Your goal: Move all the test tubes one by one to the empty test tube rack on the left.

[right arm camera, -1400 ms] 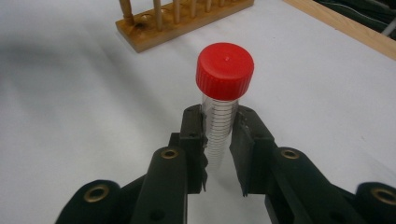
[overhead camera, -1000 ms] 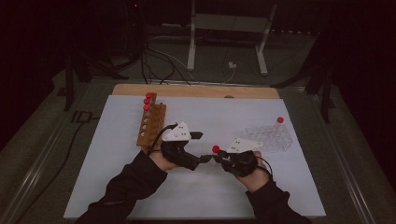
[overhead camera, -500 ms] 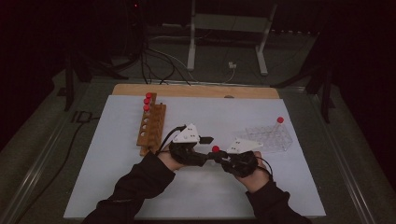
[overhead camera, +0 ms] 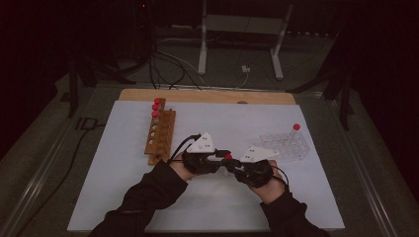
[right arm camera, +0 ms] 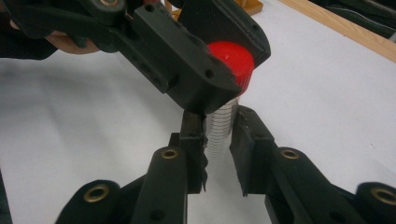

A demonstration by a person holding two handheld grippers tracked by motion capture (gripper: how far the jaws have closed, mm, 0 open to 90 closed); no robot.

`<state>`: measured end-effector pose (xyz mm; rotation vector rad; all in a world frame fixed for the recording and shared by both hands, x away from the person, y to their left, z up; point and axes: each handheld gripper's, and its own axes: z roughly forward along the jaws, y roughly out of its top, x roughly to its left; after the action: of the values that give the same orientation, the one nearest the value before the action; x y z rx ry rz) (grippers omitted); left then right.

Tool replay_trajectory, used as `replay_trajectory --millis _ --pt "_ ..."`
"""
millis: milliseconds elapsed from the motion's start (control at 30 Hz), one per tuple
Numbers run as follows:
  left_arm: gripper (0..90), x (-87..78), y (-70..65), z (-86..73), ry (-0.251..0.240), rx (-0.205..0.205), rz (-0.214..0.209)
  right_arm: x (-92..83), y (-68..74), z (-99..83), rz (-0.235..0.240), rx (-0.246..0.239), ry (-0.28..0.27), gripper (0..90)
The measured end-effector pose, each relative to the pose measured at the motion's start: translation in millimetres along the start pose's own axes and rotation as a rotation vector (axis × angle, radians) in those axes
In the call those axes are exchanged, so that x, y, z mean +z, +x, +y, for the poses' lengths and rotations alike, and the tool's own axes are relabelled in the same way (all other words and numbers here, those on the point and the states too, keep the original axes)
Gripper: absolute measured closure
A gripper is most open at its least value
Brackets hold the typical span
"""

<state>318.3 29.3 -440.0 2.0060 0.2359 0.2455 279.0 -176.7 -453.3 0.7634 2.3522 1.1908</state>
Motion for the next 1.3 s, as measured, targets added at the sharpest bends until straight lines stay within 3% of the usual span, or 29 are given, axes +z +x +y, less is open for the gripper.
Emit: replay_trajectory --millis 300,833,1000,1300 --pt "71.9 -2.4 3.0 3.0 0.001 0.005 -0.001 -1.0 -1.5 -0.1 0.003 0.018 -0.021 73.8" --pt "72.1 -32.2 18.3 7.2 0.011 -0.009 0.084 -11.7 -8.5 1.2 -0.03 0.069 -0.076 38.5" --pt "72.1 -45.0 24.4 7.5 0.013 -0.018 0.118 -12.3 -8.9 1.9 -0.046 0.084 -0.088 20.5" --pt "72.1 -64.7 31.8 5.5 0.021 -0.031 0.167 -14.5 -11.8 2.0 -0.05 0.124 -0.121 0.0"
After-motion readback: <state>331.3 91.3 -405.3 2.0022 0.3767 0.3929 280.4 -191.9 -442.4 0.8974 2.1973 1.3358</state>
